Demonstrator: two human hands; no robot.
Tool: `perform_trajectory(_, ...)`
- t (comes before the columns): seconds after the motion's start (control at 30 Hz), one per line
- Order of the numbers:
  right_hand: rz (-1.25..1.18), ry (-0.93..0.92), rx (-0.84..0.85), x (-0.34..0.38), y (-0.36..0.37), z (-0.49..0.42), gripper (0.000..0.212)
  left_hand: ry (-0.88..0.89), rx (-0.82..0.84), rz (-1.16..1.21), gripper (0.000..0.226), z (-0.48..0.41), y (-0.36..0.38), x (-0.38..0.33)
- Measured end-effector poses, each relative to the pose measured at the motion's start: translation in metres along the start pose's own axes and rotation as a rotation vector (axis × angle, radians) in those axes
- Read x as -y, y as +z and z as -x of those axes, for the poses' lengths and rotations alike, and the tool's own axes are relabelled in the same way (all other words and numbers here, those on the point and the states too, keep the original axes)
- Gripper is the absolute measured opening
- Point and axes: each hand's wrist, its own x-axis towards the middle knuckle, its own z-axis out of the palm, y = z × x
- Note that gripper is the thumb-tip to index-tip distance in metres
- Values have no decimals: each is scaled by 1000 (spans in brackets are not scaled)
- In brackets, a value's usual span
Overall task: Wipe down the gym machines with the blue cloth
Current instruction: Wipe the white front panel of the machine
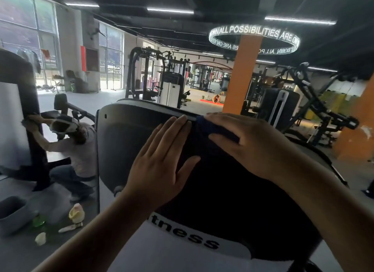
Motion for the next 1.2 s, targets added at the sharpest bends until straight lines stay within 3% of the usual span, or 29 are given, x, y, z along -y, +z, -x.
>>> perform_trajectory(0.17, -76, 42, -59, -12, -10, 16, 46, -18, 13, -29, 68, 1, -1, 4)
perform_trajectory(0.43, 24, -104, 34, 28, 15, -42, 52, -145, 58, -129, 71, 4, -11, 20)
perform_trajectory(0.7, 54, -44, 37, 27, 9, -43, 50, -83, 96, -146, 71, 8, -13, 68)
perform_trajectory(0.87, 115, -124, 78, 70, 47, -101, 46, -64, 52, -78, 75, 10, -9, 100)
perform_trajectory(1.03, 71, 26, 118, 66, 32, -90, 62, -34, 57, -7, 74, 13, -7, 161)
perform_trajectory(1.2, 190, 25, 80, 101, 69, -137, 53, 6, -13, 110, 72, 16, 6, 170)
